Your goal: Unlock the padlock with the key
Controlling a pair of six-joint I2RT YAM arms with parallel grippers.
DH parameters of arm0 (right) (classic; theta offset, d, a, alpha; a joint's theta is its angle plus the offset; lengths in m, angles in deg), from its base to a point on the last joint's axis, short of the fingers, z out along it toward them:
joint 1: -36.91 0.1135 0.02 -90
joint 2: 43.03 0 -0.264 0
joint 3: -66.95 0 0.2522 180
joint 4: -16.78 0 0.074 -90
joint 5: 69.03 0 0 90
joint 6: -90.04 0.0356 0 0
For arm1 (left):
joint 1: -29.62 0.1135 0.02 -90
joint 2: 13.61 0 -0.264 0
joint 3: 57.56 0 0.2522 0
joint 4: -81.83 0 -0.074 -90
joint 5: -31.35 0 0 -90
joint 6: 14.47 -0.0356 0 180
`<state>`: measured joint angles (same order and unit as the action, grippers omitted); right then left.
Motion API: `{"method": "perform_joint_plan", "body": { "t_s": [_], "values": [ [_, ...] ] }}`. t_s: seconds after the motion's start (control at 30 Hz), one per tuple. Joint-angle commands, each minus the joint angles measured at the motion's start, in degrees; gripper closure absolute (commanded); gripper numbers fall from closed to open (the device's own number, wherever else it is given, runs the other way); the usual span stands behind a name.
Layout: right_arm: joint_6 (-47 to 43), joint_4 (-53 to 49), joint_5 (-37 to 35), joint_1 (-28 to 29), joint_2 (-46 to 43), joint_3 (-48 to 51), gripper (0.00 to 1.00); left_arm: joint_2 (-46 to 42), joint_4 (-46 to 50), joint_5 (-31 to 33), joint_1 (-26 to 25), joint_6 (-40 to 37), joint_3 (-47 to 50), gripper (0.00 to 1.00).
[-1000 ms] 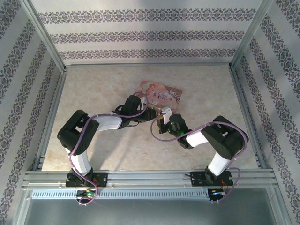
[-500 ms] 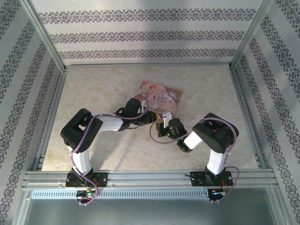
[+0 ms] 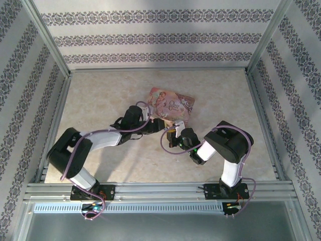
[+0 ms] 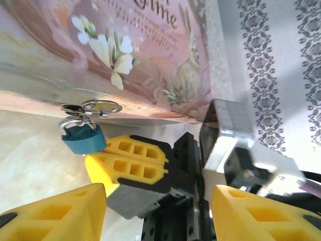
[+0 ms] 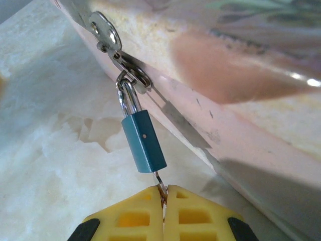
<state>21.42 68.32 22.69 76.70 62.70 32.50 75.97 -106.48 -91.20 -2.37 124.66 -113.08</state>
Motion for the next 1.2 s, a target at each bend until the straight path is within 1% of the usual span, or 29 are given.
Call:
{"method": "perform_joint_plan", "body": {
  "t_s": [0.0, 0.2, 0.3, 0.37, 0.47, 0.63, 0.8, 0.87, 1.03, 1.17],
  "values": [
    [2.26, 1.97, 1.55, 1.00, -2.46, 0.65, 1.00, -4.71, 1.92, 0.76, 2.67, -0.64, 3.70, 0.43],
    [5.91, 0.33, 3.12, 1.14, -6.55, 1.98, 1.00, -12.68, 1.06, 1.62, 6.28, 0.23, 9.57, 0.42],
    [7.33, -4.50, 3.86, 1.16, -9.34, 1.31, 1.00, -15.00, 0.45, 1.63, 7.18, 1.24, 11.73, 0.41],
    [8.30, -7.22, 4.39, 1.14, -11.02, -0.98, 1.00, -15.68, -0.44, 1.23, 7.34, 2.18, 12.65, 0.41],
    [10.04, -11.22, 5.05, 1.17, -13.61, -2.30, 1.00, -15.96, -4.10, 1.05, 7.42, 4.95, 14.67, 0.41],
    [13.77, -16.31, 4.52, 1.15, -16.36, -3.52, 1.00, -14.77, -11.24, 1.88, 7.65, 9.90, 17.26, 0.41],
    [15.98, -20.09, 5.40, 1.33, -17.07, -5.05, 1.00, -12.57, -16.90, 2.59, 7.56, 12.86, 18.44, 0.42],
    [16.78, -20.21, 5.40, 1.58, -16.68, -5.15, 1.00, -11.62, -17.99, 2.98, 7.60, 13.69, 18.68, 0.43],
    [17.98, -19.86, 4.81, 2.57, -15.41, -4.92, 1.00, -8.30, -24.32, 3.36, 7.45, 17.80, 20.47, 0.46],
    [18.99, -19.62, 4.39, 3.49, -14.77, -4.94, 1.00, -6.67, -25.40, 4.96, 6.63, 19.05, 20.93, 0.47]
  ]
}}
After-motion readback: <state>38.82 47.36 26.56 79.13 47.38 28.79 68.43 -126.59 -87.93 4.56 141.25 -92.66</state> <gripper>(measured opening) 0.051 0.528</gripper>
